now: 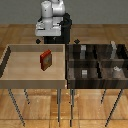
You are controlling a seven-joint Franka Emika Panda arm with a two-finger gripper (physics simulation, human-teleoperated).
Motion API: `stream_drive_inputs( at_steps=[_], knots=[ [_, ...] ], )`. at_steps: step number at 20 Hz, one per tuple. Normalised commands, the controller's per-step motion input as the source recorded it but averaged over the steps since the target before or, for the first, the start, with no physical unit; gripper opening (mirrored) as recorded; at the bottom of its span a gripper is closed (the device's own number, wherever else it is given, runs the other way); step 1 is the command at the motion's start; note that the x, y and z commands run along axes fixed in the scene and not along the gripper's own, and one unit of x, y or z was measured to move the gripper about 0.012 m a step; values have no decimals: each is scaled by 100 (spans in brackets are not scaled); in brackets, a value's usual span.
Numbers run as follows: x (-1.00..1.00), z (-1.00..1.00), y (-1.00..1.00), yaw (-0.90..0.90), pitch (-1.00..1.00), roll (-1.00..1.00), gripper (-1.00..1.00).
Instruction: Place the box of cereal into the appropriate compartment.
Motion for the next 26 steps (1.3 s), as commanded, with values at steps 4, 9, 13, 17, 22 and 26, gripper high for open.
stream_drive_inputs(
  at_steps=[4,9,13,17,22,26],
  knots=[
    [100,0,0,0,0,0,100],
    [100,0,0,0,0,0,100],
    [25,0,-25,0,0,0,100],
    [-25,0,0,0,0,0,100],
    [-20,0,0,0,0,0,100],
    [0,-25,0,0,0,0,100]
  ],
)
